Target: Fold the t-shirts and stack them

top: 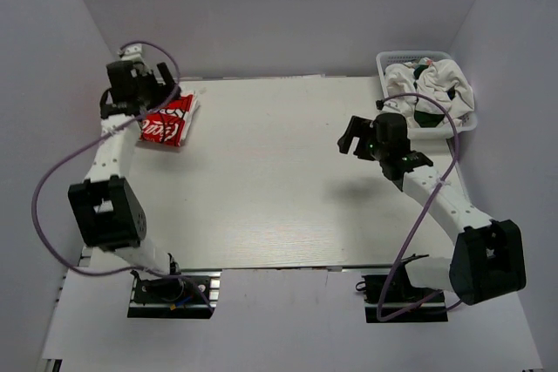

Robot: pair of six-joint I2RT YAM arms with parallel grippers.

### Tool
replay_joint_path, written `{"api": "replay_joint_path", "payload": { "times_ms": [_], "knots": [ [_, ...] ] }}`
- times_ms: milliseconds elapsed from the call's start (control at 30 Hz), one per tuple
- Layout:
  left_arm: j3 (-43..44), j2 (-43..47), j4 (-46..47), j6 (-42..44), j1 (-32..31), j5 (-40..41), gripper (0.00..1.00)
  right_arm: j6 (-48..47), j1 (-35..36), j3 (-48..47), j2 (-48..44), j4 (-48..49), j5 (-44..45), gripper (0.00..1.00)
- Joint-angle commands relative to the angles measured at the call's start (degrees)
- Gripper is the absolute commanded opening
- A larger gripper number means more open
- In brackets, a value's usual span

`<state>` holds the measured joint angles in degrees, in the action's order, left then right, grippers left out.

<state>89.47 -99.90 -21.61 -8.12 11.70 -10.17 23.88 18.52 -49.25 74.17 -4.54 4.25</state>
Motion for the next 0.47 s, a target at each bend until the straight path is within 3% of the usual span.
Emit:
{"api": "replay_joint_path", "payload": {
  "times_ms": [0,300,433],
  "knots": [
    [-19.3,11.1,12.4,-10.8,-8.7,-7.7,1.00,1.5,0.1,2.1,-3.9,-0.8,-1.6,0.90],
    [-52.0,35.0,18.3,-16.0,-23.0,-0.7,1.00,4.5,-0.1,12.1,-12.2,0.7,-2.0,0.90],
    [-54.8,40.0,14.1,-16.1,-23.7,5.4,1.00,4.2,0.2,17.1,-15.5,6.2,-5.6,0.90]
  ]
}}
